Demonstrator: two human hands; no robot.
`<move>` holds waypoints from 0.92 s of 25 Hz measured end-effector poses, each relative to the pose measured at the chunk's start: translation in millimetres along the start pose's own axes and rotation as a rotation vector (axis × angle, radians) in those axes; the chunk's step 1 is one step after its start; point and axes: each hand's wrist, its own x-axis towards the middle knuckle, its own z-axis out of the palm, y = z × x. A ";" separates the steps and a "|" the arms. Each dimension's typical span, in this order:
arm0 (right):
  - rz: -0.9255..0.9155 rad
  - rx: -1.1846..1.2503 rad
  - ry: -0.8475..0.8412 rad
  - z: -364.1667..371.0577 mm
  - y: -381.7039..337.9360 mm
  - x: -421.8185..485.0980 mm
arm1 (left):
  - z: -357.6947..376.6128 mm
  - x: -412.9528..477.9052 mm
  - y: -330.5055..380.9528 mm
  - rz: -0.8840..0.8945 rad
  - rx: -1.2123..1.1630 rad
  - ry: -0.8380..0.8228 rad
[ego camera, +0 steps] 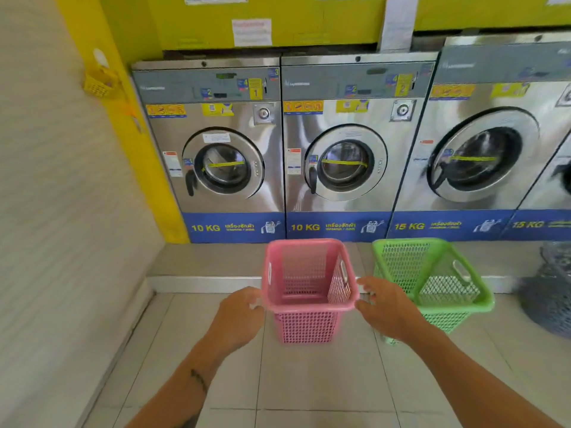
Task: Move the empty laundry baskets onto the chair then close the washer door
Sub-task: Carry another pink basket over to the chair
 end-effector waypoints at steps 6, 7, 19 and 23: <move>0.062 -0.066 -0.175 -15.7 66.6 152.1 | 44.2 136.6 28.0 -0.072 0.002 -0.021; 0.080 -0.072 -0.202 -17.1 73.3 174.2 | 49.3 154.9 28.8 -0.086 0.014 -0.015; 0.397 -0.222 -0.443 70.1 155.9 395.4 | 110.2 442.4 -49.8 -0.116 0.426 -0.155; 0.492 -0.190 -0.448 121.4 187.8 436.6 | 142.4 508.6 -87.8 -0.089 0.491 -0.202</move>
